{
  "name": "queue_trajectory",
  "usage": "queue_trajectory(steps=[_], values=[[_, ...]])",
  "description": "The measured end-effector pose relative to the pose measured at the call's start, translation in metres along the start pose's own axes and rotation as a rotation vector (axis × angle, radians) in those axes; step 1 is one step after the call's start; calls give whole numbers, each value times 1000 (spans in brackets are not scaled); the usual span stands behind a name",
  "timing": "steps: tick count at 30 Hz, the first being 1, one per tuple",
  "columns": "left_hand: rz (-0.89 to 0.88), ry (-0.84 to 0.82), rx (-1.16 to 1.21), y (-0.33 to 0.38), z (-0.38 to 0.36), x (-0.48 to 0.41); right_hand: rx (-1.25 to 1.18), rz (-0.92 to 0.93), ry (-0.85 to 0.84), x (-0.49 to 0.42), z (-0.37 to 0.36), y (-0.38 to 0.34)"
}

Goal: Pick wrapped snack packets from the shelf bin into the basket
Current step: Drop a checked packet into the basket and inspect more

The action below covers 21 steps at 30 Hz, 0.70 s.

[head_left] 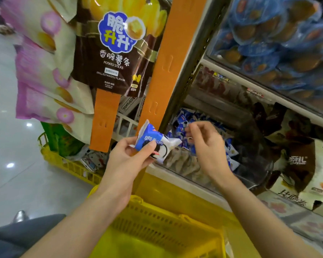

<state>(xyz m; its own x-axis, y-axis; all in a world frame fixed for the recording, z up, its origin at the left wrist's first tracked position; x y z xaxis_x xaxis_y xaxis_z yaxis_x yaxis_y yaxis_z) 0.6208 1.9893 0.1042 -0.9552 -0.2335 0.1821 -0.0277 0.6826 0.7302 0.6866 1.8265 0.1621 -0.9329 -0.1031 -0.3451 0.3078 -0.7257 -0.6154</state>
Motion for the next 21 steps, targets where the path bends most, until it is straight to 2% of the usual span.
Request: queue_trajectory(steps=[2, 6, 8, 15, 21], values=[[-18, 0, -22, 3, 2, -2, 146, -58, 6, -33, -3, 14], [-37, -6, -33, 6, 4, -6, 371, -102, -172, -74, -27, 41], [-52, -14, -45, 10, 5, -7, 436, -134, -203, -85, -32, 50], [-46, -45, -63, 17, 5, -8, 755, -61, -335, -103, -46, 53], [-19, -63, -86, 15, 5, -7, 909, -140, -411, -106, -51, 47]])
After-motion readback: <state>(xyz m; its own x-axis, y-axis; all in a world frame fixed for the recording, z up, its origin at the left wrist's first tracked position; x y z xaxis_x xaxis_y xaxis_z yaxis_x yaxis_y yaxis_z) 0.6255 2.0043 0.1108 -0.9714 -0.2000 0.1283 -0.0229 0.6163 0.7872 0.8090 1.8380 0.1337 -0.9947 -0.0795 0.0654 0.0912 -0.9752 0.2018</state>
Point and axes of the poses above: each hand's wrist, its own x-axis away from the middle knuckle, its own z-axis out of the back of the hand, y = z × x, the point moved 4 cm from there along -x, towards the middle knuckle, and after that the axes turned 15 degrees about x, right-handed, at the moved point
